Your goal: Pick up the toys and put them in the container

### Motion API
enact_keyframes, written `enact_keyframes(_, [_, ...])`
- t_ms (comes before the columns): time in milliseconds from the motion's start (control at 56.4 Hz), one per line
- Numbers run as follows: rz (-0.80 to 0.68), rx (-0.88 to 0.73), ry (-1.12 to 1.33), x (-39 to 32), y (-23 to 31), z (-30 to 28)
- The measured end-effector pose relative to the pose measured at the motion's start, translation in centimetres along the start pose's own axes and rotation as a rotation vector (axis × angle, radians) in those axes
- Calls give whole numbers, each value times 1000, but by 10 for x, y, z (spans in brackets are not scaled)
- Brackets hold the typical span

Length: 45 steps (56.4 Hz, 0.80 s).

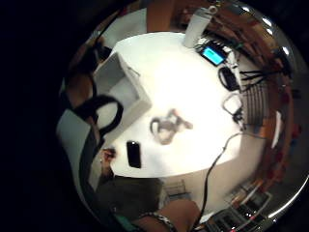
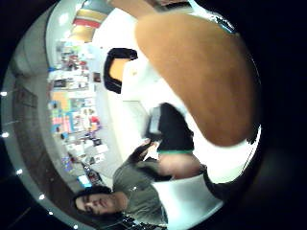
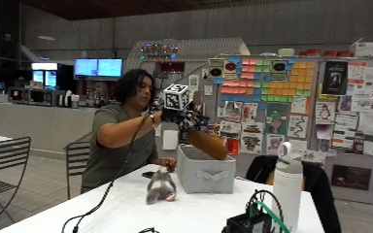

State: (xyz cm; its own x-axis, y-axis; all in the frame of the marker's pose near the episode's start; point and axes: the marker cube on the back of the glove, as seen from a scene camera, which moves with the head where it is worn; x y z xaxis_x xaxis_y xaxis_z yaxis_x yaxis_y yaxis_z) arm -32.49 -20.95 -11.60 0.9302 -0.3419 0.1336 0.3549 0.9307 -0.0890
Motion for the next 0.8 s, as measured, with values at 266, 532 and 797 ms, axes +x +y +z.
enact_keyframes(266, [-56, -4, -164, 26, 4, 12])
enact_keyframes(532, [-62, 36, -17, 109, 33, 79])
enact_keyframes(797, [59, 0, 166, 194, 40, 189])
